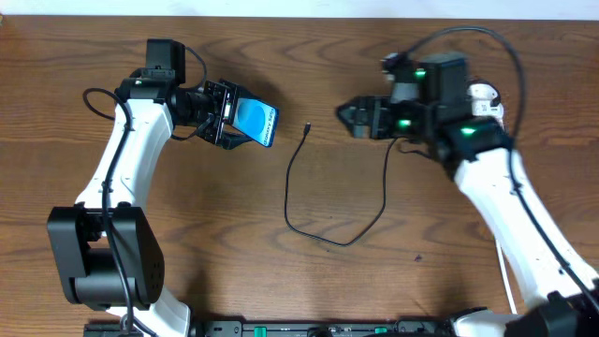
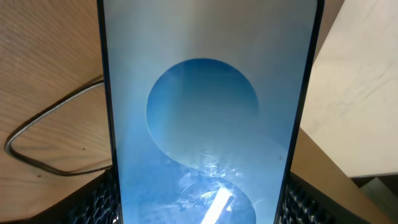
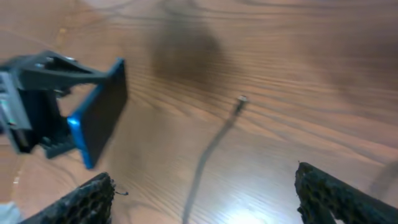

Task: Plug charger to phone and switch on socket
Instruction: 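Bring right gripper to the phone and grasp its edge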

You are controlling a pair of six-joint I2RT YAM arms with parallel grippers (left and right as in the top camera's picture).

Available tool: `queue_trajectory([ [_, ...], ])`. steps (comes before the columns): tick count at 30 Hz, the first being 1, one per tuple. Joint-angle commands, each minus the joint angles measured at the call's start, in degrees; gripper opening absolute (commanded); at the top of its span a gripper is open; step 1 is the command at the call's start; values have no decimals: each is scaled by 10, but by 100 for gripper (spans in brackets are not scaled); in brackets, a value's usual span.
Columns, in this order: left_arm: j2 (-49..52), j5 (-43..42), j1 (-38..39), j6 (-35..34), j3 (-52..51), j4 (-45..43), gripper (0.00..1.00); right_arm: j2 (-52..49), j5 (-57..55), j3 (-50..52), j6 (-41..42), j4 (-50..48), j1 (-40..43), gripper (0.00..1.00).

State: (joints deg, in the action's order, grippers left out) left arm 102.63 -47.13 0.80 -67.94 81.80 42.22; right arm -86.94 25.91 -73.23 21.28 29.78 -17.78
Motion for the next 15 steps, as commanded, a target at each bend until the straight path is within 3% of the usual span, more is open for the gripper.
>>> queue_trajectory([
  [1,-15,1,-1,-14,17,-2,64,-16,6,-8,62,-33,-43,86],
  [4,-15,1,-1,-14,17,-1,64,-30,-8,-8,73,-79,-87,81],
  [15,-15,0,-1,-14,17,-1,64,-93,-140,-8,132,-159,-203,78],
])
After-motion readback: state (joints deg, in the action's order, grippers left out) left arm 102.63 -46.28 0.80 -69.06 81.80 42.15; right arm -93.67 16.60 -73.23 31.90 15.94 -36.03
